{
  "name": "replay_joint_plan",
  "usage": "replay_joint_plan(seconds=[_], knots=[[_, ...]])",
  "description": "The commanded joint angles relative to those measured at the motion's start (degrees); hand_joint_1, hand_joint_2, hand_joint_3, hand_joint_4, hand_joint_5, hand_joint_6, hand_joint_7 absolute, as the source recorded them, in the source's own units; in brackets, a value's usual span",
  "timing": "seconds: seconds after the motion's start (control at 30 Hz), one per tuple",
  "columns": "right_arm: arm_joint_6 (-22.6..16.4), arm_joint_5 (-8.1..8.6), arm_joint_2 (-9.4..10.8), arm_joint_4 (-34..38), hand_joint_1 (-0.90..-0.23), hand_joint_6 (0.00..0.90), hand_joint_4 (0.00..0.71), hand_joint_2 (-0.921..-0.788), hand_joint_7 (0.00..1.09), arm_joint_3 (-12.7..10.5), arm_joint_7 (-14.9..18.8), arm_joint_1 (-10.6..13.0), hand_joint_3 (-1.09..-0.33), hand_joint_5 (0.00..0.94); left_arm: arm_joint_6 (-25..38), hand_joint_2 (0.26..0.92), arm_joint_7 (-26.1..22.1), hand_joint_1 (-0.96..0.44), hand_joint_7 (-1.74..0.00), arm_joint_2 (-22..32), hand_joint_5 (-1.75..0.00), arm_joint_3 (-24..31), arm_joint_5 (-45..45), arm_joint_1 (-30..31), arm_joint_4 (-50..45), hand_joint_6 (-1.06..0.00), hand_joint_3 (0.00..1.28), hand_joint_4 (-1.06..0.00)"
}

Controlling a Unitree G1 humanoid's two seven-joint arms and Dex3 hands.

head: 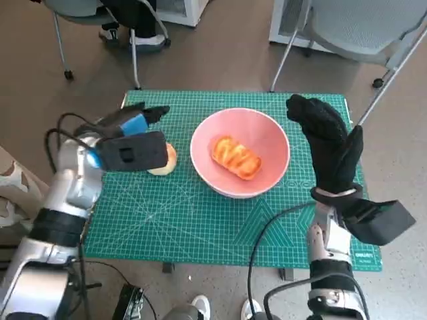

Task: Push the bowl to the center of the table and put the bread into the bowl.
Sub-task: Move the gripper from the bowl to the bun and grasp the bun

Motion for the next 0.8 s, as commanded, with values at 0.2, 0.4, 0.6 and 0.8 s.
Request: replay_joint_plan(seconds=[0.2, 0.4, 0.6, 0.8], knots=[[1.39, 0.54, -0.24, -0.58, -0.618, 0.096, 0.231, -0.921, 0.41, -0.27, -0.18, 1.73, -0.752, 0.001, -1.97, 0.709, 0.84, -0.38, 0.00, -4.68, 0.00, -6.37, 3.70, -9.20, 17.69, -0.18, 0.01, 0.00], [1.88, 0.66, -0.35, -0.92, -0.618, 0.095, 0.231, -0.921, 0.41, -0.54, -0.14, 2.04, -0.751, 0.001, -2.42, 0.705, 1.00, -0.40, 0.00, -6.94, 0.00, -9.43, 5.41, -13.06, 25.77, -0.16, 0.01, 0.00], [2.36, 0.45, -0.26, -1.81, -0.626, 0.096, 0.232, -0.921, 0.41, -0.64, -0.47, 2.50, -0.748, 0.001, -2.68, 0.705, 2.41, -0.43, 0.00, -8.65, 0.00, -11.27, 6.24, -15.23, 31.21, -0.16, 0.01, 0.00], [2.64, 0.56, -0.32, -1.86, -0.631, 0.098, 0.233, -0.921, 0.42, -0.81, -0.41, 2.50, -0.746, 0.002, -3.13, 0.706, 3.32, -0.44, 0.00, -9.80, 0.00, -12.01, 6.43, -16.38, 34.71, -0.15, 0.00, 0.00]])
